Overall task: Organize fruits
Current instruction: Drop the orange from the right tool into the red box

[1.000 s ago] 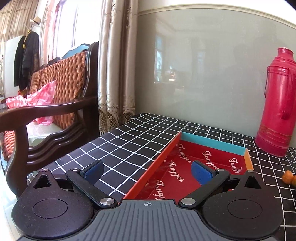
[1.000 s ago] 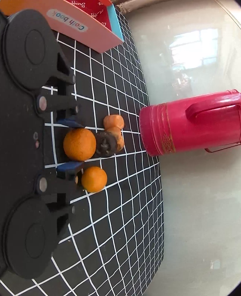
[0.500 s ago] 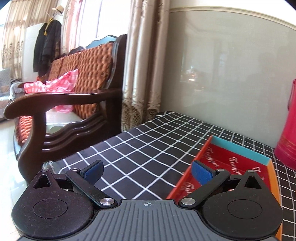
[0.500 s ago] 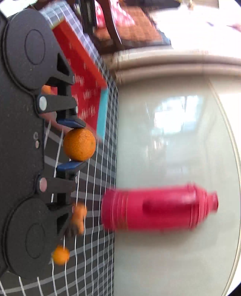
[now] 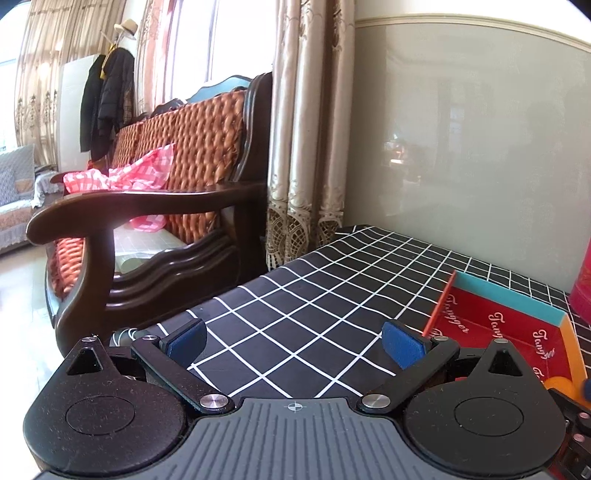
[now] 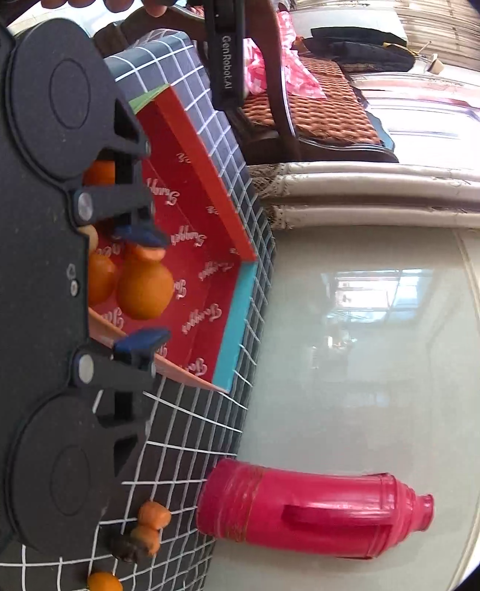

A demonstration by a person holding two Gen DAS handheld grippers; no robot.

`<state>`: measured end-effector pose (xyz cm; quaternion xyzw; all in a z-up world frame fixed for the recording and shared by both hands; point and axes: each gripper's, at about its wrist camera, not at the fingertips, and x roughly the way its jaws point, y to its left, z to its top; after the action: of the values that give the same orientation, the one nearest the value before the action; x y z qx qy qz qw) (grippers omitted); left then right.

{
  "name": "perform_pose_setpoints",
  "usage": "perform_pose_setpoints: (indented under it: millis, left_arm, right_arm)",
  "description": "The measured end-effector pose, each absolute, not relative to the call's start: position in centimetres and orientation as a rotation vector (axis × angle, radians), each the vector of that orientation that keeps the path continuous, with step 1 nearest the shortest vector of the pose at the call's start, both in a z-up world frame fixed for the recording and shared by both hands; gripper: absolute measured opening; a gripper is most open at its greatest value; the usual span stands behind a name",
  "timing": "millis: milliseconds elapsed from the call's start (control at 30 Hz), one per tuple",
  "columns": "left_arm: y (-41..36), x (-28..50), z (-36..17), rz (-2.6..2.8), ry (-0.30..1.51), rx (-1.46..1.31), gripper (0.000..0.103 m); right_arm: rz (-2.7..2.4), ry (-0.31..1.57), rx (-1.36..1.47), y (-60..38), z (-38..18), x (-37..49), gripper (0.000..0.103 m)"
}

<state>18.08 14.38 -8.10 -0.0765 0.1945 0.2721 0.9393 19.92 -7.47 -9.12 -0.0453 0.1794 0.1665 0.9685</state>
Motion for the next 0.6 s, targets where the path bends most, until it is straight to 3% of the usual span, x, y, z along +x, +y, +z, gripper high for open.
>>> perform_pose_setpoints:
  millis: [33,600]
  left_arm:
    - [14.4,18.1,-8.1,0.555,0.399,-0.164,0.100]
    - [7.2,18.5,-7.1,0.347,0.328,-0.070,0.100]
  right_arm:
    - [0.315,0.335,-0.088,-7.8,-8.9,19.6,0.092]
    - [-0.274,0.253,-0.007,-19.7,-7.5,18.2,0.097]
